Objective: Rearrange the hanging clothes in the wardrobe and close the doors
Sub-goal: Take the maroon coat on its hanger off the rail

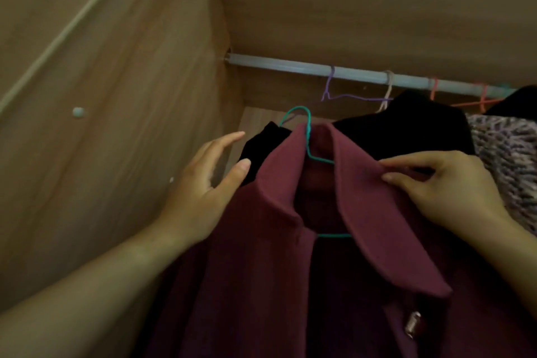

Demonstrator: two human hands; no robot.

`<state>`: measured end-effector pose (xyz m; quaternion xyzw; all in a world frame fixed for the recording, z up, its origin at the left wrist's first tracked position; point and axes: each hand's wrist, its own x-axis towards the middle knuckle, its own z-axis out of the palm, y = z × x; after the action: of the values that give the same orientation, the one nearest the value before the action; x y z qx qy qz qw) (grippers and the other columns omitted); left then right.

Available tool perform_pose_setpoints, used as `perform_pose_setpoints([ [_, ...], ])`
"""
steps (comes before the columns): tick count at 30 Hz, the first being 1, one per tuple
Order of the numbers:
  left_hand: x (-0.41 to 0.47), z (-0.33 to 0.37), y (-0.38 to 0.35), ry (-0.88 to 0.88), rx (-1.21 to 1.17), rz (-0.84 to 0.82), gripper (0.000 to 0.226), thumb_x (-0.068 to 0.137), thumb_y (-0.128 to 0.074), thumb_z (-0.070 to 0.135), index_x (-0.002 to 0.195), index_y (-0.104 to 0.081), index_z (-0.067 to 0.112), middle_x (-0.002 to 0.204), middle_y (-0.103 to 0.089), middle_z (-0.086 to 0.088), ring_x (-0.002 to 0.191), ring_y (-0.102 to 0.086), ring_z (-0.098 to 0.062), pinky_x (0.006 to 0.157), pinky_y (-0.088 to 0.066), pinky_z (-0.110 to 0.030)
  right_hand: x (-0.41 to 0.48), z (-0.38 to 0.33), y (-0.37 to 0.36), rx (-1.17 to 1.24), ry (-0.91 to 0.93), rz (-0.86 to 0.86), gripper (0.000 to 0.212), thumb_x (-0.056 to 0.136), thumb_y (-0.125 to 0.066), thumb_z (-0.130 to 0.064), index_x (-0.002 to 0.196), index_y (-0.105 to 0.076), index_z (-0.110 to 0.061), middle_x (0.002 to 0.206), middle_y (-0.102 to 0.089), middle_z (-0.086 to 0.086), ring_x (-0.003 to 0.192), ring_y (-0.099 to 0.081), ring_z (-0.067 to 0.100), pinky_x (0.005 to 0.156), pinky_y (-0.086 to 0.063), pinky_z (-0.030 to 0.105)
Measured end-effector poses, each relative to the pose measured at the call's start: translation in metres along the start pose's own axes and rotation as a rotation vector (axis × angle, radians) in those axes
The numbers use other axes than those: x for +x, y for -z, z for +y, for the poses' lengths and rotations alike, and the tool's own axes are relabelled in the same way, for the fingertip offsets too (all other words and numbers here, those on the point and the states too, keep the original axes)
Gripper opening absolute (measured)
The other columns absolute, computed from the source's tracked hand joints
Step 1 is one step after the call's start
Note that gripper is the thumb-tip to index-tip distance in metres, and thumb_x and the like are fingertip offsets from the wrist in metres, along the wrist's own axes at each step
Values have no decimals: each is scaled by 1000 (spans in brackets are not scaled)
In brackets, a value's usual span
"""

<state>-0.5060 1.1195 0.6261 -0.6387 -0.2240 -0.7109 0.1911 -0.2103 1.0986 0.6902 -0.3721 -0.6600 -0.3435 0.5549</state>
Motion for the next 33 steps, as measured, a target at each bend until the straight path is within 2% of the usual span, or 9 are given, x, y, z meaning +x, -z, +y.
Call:
perform_pose_setpoints([
  [4, -27, 26, -6, 45, 43, -126, 53, 76, -46, 63, 127, -43, 48, 123, -45, 29, 116, -40, 17, 92, -28, 1, -51, 3, 6, 94, 49, -75, 22, 67, -76, -40, 77, -64, -55, 84, -69, -21, 72, -58, -3, 67, -42, 20],
  [8, -71, 33, -18, 131, 165, -335, 71, 77, -39, 70, 140, -34, 38, 138, -44, 13, 125, -41, 2, 107, -31, -19, -105, 13, 16, 264, 86, -52, 22, 68, -75, -34, 82, -67, -50, 79, -65, -29, 70, -57, -14, 68, -38, 1],
  [11, -108, 38, -19, 137, 305, -410, 69, 81, -27, 71, 140, -33, 35, 135, -52, 8, 123, -49, -10, 102, -41, -36, -134, 23, 26, 392, 78, -44, 18, 69, -74, -35, 84, -70, -46, 91, -68, -26, 81, -65, -2, 78, -48, 15],
  [13, -127, 51, -18, 102, 413, -355, 66, 81, -25, 70, 131, -41, 31, 120, -61, 7, 108, -58, -16, 82, -46, -33, -150, 30, 31, 471, 36, -109, 20, 70, -71, -49, 89, -71, -46, 92, -69, -20, 81, -67, 5, 79, -52, 29],
  [15, -145, 69, -16, 73, 482, -251, 59, 81, -26, 68, 124, -45, 32, 99, -65, 11, 92, -63, -19, 65, -38, -28, -169, 36, 36, 498, 31, -175, 30, 70, -64, -61, 96, -69, -47, 93, -69, -17, 82, -67, 9, 79, -53, 38],
  [18, -170, 98, -10, 105, 468, -191, 52, 81, -28, 66, 120, -48, 37, 79, -57, 20, 76, -63, -16, 55, -32, -25, -203, 27, 50, 473, 92, -281, 32, 82, -54, -50, 112, -63, -44, 107, -65, -19, 99, -62, 2, 89, -49, 31],
  [23, -207, 138, 13, 198, 408, -205, 50, 78, -28, 69, 114, -51, 43, 78, -65, 14, 74, -63, -15, 58, -36, -27, -260, -11, 84, 474, 85, -246, 40, 93, -40, -52, 129, -50, -39, 122, -58, -24, 114, -53, -5, 95, -38, 12],
  [28, -237, 195, 53, 252, 296, -220, 42, 79, -36, 66, 112, -51, 45, 74, -61, 20, 68, -58, -7, 56, -38, -19, -297, -60, 132, 388, -16, -76, 34, 83, -57, -52, 115, -62, -39, 101, -65, -21, 91, -64, 2, 77, -52, 30],
  [33, -249, 259, 89, 274, 203, -223, 36, 80, -47, 60, 110, -56, 43, 77, -61, 24, 72, -59, -5, 60, -41, -24, -320, -104, 201, 332, -95, -47, 24, 79, -63, -44, 103, -67, -40, 91, -66, -18, 82, -64, 5, 69, -51, 33],
])
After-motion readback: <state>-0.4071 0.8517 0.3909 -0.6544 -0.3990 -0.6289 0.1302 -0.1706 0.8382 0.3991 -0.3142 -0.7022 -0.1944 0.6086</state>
